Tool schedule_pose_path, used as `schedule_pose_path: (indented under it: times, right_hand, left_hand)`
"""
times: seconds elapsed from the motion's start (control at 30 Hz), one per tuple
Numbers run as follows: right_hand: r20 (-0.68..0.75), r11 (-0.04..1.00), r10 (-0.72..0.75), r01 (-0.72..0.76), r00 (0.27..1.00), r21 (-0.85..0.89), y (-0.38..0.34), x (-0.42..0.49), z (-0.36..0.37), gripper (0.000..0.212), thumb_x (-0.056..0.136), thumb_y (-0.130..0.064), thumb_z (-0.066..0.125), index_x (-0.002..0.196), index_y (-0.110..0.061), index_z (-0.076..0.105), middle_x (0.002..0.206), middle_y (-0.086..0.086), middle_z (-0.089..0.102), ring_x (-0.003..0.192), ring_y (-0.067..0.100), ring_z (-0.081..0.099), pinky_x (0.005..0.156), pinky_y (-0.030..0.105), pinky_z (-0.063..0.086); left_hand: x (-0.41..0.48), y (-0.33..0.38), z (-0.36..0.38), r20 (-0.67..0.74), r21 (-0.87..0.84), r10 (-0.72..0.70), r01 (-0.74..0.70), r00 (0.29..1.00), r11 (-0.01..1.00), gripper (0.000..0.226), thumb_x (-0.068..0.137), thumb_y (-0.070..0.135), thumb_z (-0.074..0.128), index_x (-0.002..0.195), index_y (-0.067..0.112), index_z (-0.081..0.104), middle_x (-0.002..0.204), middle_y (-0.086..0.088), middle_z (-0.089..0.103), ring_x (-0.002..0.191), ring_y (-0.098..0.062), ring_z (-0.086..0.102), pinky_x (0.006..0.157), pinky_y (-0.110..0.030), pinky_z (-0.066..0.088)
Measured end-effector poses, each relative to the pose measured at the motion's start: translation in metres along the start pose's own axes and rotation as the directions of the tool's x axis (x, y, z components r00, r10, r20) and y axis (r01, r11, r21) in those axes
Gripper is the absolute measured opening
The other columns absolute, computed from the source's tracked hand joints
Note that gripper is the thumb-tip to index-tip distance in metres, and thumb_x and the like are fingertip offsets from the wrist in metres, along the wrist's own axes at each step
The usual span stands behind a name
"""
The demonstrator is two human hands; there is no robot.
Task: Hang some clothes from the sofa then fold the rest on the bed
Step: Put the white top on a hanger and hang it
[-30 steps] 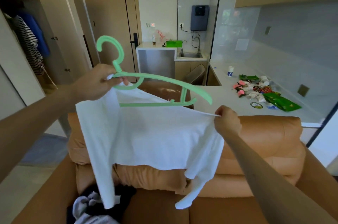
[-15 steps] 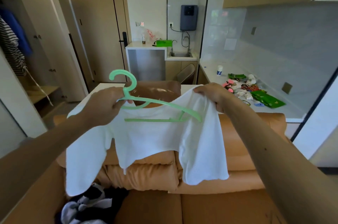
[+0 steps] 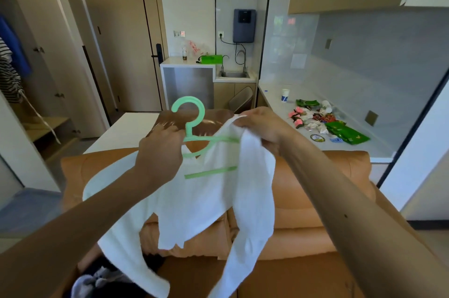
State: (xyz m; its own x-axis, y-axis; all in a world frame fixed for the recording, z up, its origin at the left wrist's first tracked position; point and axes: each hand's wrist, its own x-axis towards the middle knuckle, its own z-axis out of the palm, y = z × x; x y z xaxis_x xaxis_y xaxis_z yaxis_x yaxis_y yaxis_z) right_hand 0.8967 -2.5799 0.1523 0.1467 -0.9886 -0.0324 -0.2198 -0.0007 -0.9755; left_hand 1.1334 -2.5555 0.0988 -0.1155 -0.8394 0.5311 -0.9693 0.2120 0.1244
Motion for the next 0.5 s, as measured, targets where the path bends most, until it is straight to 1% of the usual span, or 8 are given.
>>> schedule_pose_path:
  times: [0.1,0.13,0.17,0.23,0.3,0.37,0.43,0.5]
  right_hand:
    - [0.267,0.996,-0.06,0.041,0.962,0.076,-0.003,-0.016,0.008,0.022,0.096,0.001,0.059,0.116,0.001,0.069,0.1,0.015,0.073,0.079,0.021,0.07,0.066,0.025,0.06]
    - [0.297,0.992,-0.107,0.082,0.949,0.095,-0.005,-0.02,0.006,0.025,0.096,0.004,0.058,0.119,0.0,0.068,0.101,0.013,0.073,0.08,0.019,0.071,0.064,0.024,0.059]
    - [0.255,0.983,-0.175,0.156,0.951,0.096,-0.007,-0.021,0.002,0.028,0.095,0.008,0.056,0.12,0.0,0.067,0.1,0.011,0.073,0.08,0.017,0.07,0.064,0.025,0.059]
    - [0.027,0.94,-0.341,0.341,0.94,0.002,-0.008,-0.017,-0.01,0.032,0.092,0.014,0.053,0.116,-0.001,0.067,0.094,0.006,0.07,0.075,0.011,0.065,0.064,0.025,0.056]
    - [-0.133,0.867,-0.49,0.465,0.861,-0.18,-0.007,-0.013,-0.024,0.032,0.088,0.015,0.055,0.111,-0.004,0.069,0.094,0.001,0.067,0.079,0.008,0.062,0.074,0.025,0.053]
    - [-0.11,0.775,-0.586,0.516,0.802,-0.365,-0.005,-0.011,-0.032,0.033,0.087,0.01,0.061,0.114,-0.007,0.069,0.102,-0.004,0.064,0.089,-0.001,0.06,0.086,0.016,0.048]
    - [-0.016,0.684,-0.611,0.517,0.792,-0.515,-0.001,-0.011,-0.035,0.036,0.086,0.003,0.066,0.118,-0.013,0.068,0.11,-0.006,0.06,0.099,-0.006,0.056,0.09,0.009,0.041]
    - [0.039,0.642,-0.586,0.493,0.81,-0.587,0.006,-0.009,-0.03,0.038,0.086,-0.006,0.071,0.121,-0.018,0.066,0.115,-0.007,0.061,0.106,0.006,0.056,0.095,0.022,0.044]
  left_hand:
    - [0.007,0.0,-0.002,-0.073,-0.073,-0.038,0.032,0.997,0.997,0.024,0.094,0.014,0.066,0.115,0.004,0.067,0.103,-0.013,0.07,0.084,-0.025,0.056,0.076,-0.042,0.054]
    - [0.008,-0.002,-0.005,-0.103,-0.093,-0.033,0.023,0.994,0.995,0.022,0.094,0.011,0.065,0.114,0.002,0.067,0.101,-0.015,0.069,0.086,-0.03,0.059,0.075,-0.044,0.054]
    - [0.009,-0.005,-0.007,-0.138,-0.112,-0.022,0.007,0.99,0.994,0.021,0.093,0.008,0.064,0.113,0.001,0.067,0.099,-0.017,0.069,0.087,-0.034,0.061,0.074,-0.046,0.053]
    - [0.013,-0.014,-0.012,-0.2,-0.132,-0.005,-0.022,0.98,0.991,0.018,0.095,0.005,0.061,0.111,0.0,0.067,0.097,-0.019,0.068,0.086,-0.037,0.061,0.073,-0.049,0.054]
    - [0.018,-0.023,-0.017,-0.236,-0.15,-0.009,-0.027,0.972,0.988,0.017,0.096,0.007,0.059,0.11,0.001,0.068,0.097,-0.017,0.069,0.084,-0.036,0.062,0.074,-0.049,0.056]
    - [0.022,-0.028,-0.022,-0.254,-0.143,-0.001,-0.036,0.967,0.989,0.016,0.096,0.009,0.059,0.108,0.003,0.069,0.098,-0.015,0.071,0.083,-0.034,0.062,0.073,-0.049,0.057]
    - [0.023,-0.028,-0.026,-0.268,-0.116,0.025,-0.059,0.963,0.991,0.015,0.095,0.005,0.06,0.106,0.003,0.069,0.097,-0.016,0.07,0.083,-0.035,0.061,0.07,-0.051,0.057]
    - [0.021,-0.025,-0.028,-0.284,-0.098,0.048,-0.079,0.958,0.992,0.013,0.092,0.0,0.062,0.104,0.0,0.067,0.096,-0.018,0.069,0.082,-0.037,0.06,0.066,-0.053,0.057]
